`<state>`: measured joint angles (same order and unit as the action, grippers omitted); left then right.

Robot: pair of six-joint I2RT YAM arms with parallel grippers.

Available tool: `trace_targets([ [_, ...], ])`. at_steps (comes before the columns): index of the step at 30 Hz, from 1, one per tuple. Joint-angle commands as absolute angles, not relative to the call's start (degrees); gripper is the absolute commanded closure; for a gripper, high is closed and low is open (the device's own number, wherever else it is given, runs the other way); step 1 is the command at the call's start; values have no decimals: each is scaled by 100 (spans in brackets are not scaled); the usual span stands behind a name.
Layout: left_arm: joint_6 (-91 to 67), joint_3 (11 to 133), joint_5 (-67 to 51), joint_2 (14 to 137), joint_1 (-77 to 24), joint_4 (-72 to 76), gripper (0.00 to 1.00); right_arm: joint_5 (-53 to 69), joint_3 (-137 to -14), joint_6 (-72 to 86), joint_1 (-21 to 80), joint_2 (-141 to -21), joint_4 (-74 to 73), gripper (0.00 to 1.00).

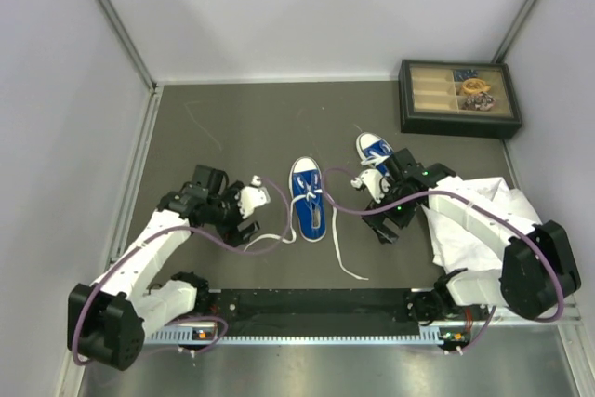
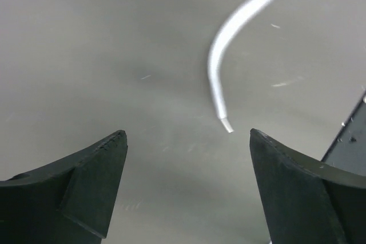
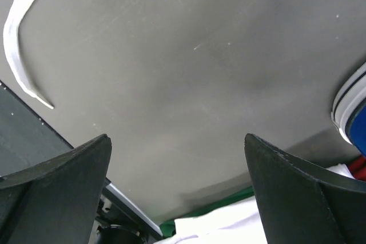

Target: Tie the shoes

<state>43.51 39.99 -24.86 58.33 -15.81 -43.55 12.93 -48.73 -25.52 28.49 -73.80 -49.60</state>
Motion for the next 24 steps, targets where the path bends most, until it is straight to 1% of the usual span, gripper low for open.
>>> trace_targets([
  [1, 5123, 3657, -2602, 5862, -2065, -4078, 14, 1222, -5036, -2645, 2944, -7514, -4878, 1],
  [7, 5028, 3235, -2365, 6099, -2548, -3499, 21, 950, -5054, -3041, 2944, -7480, -5264, 1],
  [11, 4975, 3051, -1988, 6380, -2855, -2955, 27, 975, -5133, -3138, 2944, -7436, -5475, 1],
  [13, 5001, 2971, -1777, 6608, -2996, -2778, 35, 1063, -5194, -3146, 2936, -7453, -5554, 1],
  [14, 5010, 2927, -1471, 6670, -3119, -2673, 46, 1124, -5220, -3181, 2944, -7471, -5581, 1],
  [15, 4914, 2909, -1207, 6793, -3138, -2454, 85, 1186, -5229, -3182, 2953, -7479, -5590, 1],
  [16, 4269, 2935, -891, 6829, -3146, -2296, 100, 1247, -5229, -3182, 2971, -7506, -5572, 1],
  [17, 3993, 3110, -749, 6847, -2972, -2233, 100, 1283, -5221, -3216, 2997, -7523, -5555, 1],
  [19, 3475, 3339, -1149, 6829, -2612, -2372, 100, 1379, -5168, -3243, 3137, -7541, -5502, 1],
  [20, 3298, 3540, -1430, 6803, -2167, -2425, 100, 1441, -5151, -3217, 3207, -7541, -5415, 2],
  [21, 3122, 3629, -1789, 6742, -1945, -2434, 100, 1511, -5133, -3208, 3339, -7541, -5379, 3],
  [24, 2594, 3928, -2108, 6759, -1442, -2374, 100, 1731, -5098, -3164, 3690, -7559, -5239, 7],
])
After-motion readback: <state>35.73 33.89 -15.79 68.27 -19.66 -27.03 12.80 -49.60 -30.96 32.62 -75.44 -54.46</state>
